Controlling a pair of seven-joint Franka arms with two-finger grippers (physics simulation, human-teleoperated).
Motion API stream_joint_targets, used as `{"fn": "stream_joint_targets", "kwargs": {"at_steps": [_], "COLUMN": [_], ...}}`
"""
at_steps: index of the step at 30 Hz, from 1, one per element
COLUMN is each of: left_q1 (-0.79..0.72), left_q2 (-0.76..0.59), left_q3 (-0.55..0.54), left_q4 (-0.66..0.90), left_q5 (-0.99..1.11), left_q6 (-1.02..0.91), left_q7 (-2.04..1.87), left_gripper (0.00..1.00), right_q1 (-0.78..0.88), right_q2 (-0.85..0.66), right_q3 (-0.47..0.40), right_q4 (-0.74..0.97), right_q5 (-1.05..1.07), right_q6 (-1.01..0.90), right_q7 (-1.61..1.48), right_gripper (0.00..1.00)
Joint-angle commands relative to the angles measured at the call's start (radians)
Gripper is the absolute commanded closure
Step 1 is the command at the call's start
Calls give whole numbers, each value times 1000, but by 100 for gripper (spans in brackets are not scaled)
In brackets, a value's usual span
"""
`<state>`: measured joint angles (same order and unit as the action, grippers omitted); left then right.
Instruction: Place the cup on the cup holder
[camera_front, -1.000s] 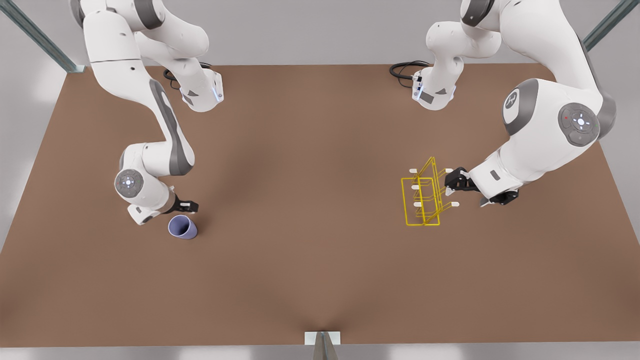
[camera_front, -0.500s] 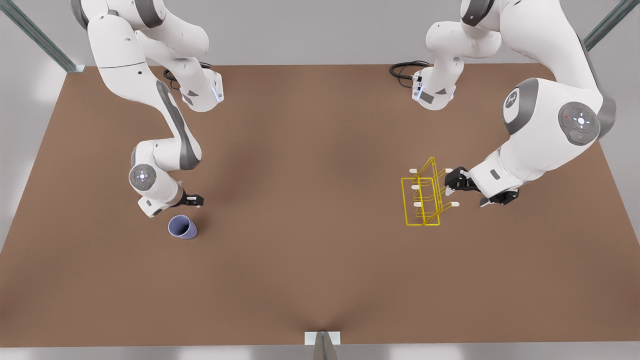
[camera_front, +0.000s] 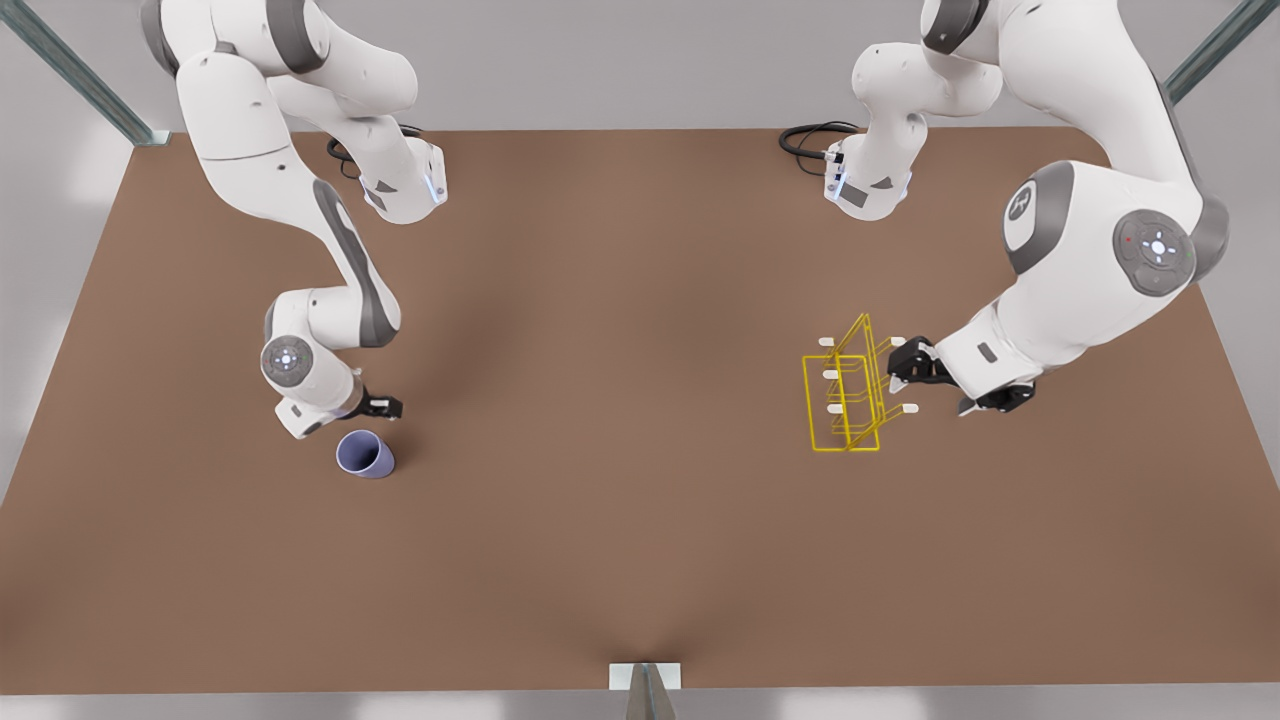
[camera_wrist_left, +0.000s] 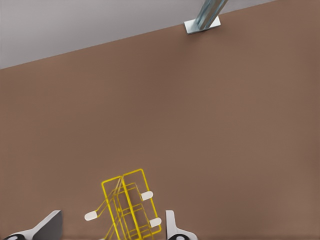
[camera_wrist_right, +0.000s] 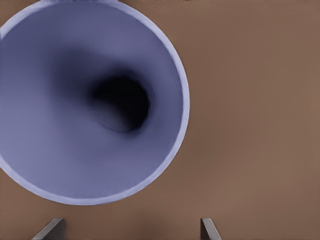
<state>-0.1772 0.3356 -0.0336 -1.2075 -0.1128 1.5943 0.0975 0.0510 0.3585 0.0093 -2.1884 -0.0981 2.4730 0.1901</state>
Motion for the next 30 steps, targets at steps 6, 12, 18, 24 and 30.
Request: {"fn": "stream_joint_targets", "kwargs": {"at_steps": [6,12,18,24,30], "left_q1": [1,1,-1,5,5], "left_q2": [-1,-17,-182,-109,-32], "left_q3": [0,-2,-69,-32,-11], "left_q4": [0,-3,3,-7,-29], "left_q5": [1,-7,-226,-185,-42], "left_q6": [3,-11,-13,6,81], "left_q7": [-1,-9,-9,19,7], "left_gripper": [0,0,0,0,0], "right_q1": [7,6,9,13,15], "right_q2": [-101,-69,39,79,79], "right_q3": [0,3,20,21,52], "right_q4": [-16,140,249,265,243], "right_q5": [-2,3,15,14,14], "right_q6": [-91,-144,-137,-111,-118], "right_q7": [23,26,58,69,100], "right_gripper": [0,0,0,0,0]}}
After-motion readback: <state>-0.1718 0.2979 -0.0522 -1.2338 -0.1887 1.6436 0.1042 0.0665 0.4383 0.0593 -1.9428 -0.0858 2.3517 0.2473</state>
